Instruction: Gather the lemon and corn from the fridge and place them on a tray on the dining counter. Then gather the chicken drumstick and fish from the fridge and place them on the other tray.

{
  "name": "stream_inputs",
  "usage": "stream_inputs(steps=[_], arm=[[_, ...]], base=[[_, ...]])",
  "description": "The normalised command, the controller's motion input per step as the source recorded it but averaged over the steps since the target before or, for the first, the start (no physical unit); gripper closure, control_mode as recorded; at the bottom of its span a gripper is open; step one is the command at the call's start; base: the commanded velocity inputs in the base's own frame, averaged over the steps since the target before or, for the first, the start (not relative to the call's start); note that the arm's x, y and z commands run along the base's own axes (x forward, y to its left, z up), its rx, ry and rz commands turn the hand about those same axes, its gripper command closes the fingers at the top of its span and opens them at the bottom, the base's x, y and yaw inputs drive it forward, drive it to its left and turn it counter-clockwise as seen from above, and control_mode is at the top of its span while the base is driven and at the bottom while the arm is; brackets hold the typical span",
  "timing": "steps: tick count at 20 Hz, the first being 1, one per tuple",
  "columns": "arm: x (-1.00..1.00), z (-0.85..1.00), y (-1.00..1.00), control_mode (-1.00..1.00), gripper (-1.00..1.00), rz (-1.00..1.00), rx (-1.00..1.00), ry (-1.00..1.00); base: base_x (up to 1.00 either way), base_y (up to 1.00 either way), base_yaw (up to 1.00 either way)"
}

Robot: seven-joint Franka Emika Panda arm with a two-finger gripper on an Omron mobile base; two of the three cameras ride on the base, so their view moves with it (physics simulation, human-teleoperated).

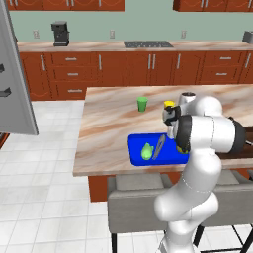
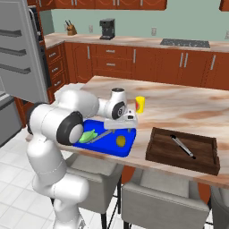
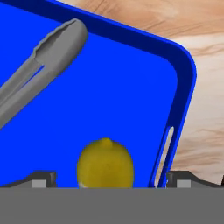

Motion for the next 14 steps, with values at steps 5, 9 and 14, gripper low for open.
stream_inputs(steps=[5,9,14], arm=[[-0.47,0.49,0.11,-1.0,-1.0,0.0,0.0,-0.01],[-0.53,0.61,0.28,-1.0,-1.0,0.0,0.0,-0.02],[-0.59,0.65,0.43,-1.0,-1.0,0.0,-0.01,-0.02]], base=[[0.0,0.0,0.0],[0.0,0.0,0.0],[0.0,0.0,0.0]])
